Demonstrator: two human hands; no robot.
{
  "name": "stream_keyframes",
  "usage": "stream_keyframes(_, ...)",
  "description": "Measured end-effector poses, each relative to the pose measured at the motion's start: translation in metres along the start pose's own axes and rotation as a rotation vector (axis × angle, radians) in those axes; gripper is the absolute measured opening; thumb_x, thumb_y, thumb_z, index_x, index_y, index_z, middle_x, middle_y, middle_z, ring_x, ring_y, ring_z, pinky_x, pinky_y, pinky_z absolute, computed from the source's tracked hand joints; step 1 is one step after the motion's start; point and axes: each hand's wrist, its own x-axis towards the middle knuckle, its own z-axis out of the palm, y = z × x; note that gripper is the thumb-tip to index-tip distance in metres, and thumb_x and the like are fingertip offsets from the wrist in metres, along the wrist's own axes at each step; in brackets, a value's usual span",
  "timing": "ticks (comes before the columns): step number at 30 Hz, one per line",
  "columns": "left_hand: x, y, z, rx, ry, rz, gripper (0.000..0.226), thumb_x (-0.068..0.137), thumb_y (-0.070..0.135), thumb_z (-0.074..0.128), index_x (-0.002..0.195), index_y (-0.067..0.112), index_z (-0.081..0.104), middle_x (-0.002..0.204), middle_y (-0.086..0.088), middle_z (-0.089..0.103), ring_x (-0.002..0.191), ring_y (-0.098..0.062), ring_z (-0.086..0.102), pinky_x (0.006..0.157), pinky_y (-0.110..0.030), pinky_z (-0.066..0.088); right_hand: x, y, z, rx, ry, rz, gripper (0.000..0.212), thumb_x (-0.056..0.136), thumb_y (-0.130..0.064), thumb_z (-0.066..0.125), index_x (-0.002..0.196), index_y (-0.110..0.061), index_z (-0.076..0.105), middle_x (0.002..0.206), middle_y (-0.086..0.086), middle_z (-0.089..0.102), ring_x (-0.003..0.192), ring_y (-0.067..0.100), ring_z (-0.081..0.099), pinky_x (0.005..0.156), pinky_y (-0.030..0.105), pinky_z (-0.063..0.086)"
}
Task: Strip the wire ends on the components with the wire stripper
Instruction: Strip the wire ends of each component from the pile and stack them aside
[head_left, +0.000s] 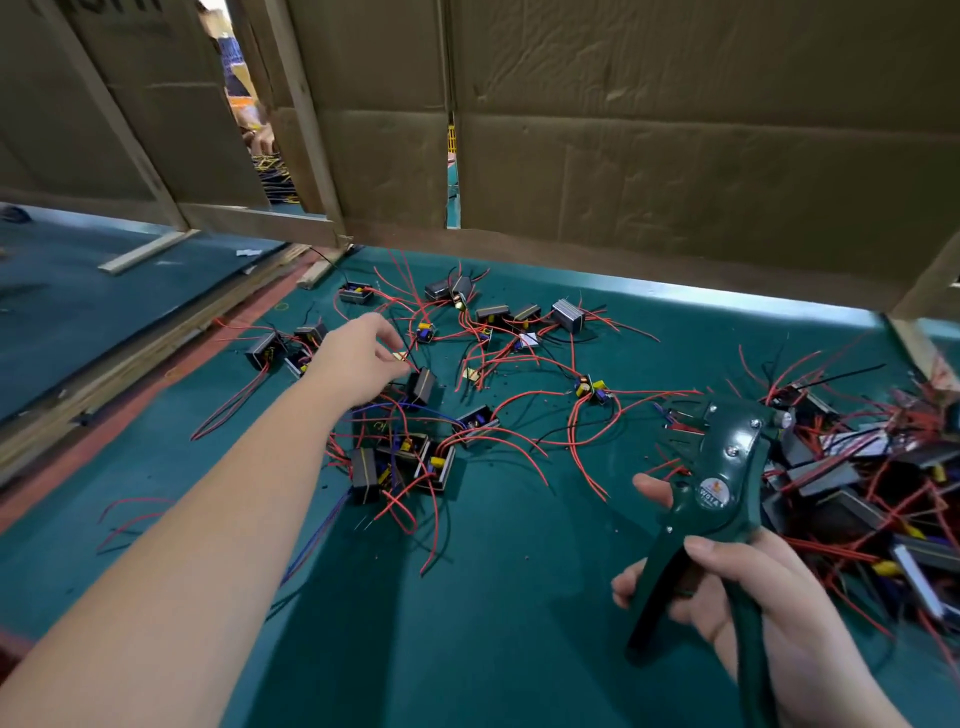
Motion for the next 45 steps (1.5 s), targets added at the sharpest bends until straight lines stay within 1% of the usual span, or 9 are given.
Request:
stream_keyframes(5, -0.007, -0.005, 0.001, -0.060, -0.080, 0.066, 0.022, 0.084, 0.051, 0.064, 0.095, 0.037, 0.051, 0.083, 0.010, 0.068, 0.075, -0.007, 0.060, 0.066, -0.027, 0.042, -0.002, 0.000, 0.003, -0.013, 0.009, -0.018, 0.063, 0.055, -0.015, 0.066, 0.116, -0.001, 0.063, 0.068, 0.036, 0.054, 0.065, 0.049, 0.060, 0.064, 0.057, 0.054)
stream_keyframes(13, -0.012, 0.015, 0.016, 0.471, -0.097, -0.018, 0.072, 0.063, 0.080, 0.062, 0.118, 0.034, 0.059, 0.118, 0.004, 0.063, 0.116, -0.025, 0.055, 0.100, -0.042, 0.035, -0.001, 0.004, 0.001, -0.018, 0.016, -0.004, 0.055, 0.061, -0.008, 0.058, 0.115, -0.001, 0.063, 0.071, 0.035, 0.053, 0.062, 0.048, 0.061, 0.062, 0.057, 0.054)
stream_keyframes(18, -0.028, 0.028, 0.023, 0.632, 0.349, 0.216, 0.030, 0.089, 0.045, 0.057, 0.111, 0.026, 0.063, 0.106, 0.003, 0.068, 0.121, -0.027, 0.047, 0.111, -0.050, -0.002, -0.001, 0.004, -0.002, -0.016, 0.034, -0.007, 0.055, 0.056, 0.000, 0.061, 0.110, -0.005, 0.068, 0.076, 0.037, 0.058, 0.063, 0.051, 0.061, 0.070, 0.063, 0.050)
stream_keyframes(23, -0.039, 0.053, 0.017, 0.412, 0.585, 0.574, 0.030, 0.091, 0.024, 0.060, 0.120, 0.019, 0.065, 0.114, -0.001, 0.069, 0.120, -0.025, 0.054, 0.112, -0.046, 0.012, -0.002, 0.003, -0.002, 0.005, 0.039, -0.011, 0.050, 0.062, -0.014, 0.061, 0.111, -0.008, 0.069, 0.074, 0.039, 0.057, 0.067, 0.052, 0.061, 0.075, 0.064, 0.048)
stream_keyframes(26, -0.056, 0.080, 0.016, -0.115, 0.383, 0.673, 0.023, 0.090, 0.031, 0.060, 0.104, 0.014, 0.069, 0.094, 0.003, 0.071, 0.088, -0.011, 0.066, 0.088, -0.025, 0.042, -0.002, 0.002, -0.003, 0.032, 0.013, -0.008, 0.051, 0.063, -0.012, 0.059, 0.113, -0.006, 0.068, 0.070, 0.041, 0.055, 0.066, 0.051, 0.062, 0.070, 0.059, 0.051)
stream_keyframes(29, -0.077, 0.106, 0.027, -0.825, 0.018, 0.475, 0.008, 0.098, 0.019, 0.054, 0.098, 0.013, 0.060, 0.076, 0.001, 0.068, 0.071, -0.013, 0.071, 0.065, -0.022, 0.053, -0.002, 0.001, -0.003, 0.066, -0.017, -0.019, 0.050, 0.060, -0.004, 0.057, 0.108, -0.005, 0.070, 0.072, 0.041, 0.055, 0.064, 0.051, 0.060, 0.063, 0.057, 0.053)
stream_keyframes(35, -0.088, 0.117, 0.061, -1.502, -0.291, 0.093, 0.027, 0.096, 0.000, 0.047, 0.120, 0.013, 0.048, 0.085, -0.004, 0.075, 0.078, -0.018, 0.069, 0.063, -0.022, 0.053, -0.004, -0.009, 0.004, 0.181, -0.030, -0.031, 0.070, 0.033, -0.018, 0.086, 0.097, 0.002, 0.070, 0.111, 0.027, 0.065, 0.060, 0.050, 0.059, 0.060, 0.059, 0.053)
stream_keyframes(38, -0.088, 0.115, 0.069, -1.647, -0.325, -0.047, 0.017, 0.096, 0.006, 0.048, 0.104, 0.012, 0.062, 0.083, 0.000, 0.074, 0.071, -0.015, 0.070, 0.063, -0.023, 0.056, -0.004, -0.012, 0.004, 0.242, -0.013, -0.014, 0.090, 0.023, -0.030, 0.092, 0.102, 0.005, 0.068, 0.119, 0.026, 0.063, 0.061, 0.047, 0.060, 0.060, 0.058, 0.053)
stream_keyframes(45, -0.085, 0.100, 0.069, -1.657, -0.237, -0.166, 0.018, 0.096, 0.023, 0.051, 0.083, 0.015, 0.061, 0.074, 0.001, 0.073, 0.049, -0.011, 0.060, 0.045, -0.017, 0.047, -0.004, -0.015, 0.001, 0.247, -0.057, -0.022, 0.087, 0.031, -0.033, 0.090, 0.107, 0.004, 0.068, 0.121, 0.029, 0.060, 0.064, 0.048, 0.061, 0.063, 0.058, 0.054)
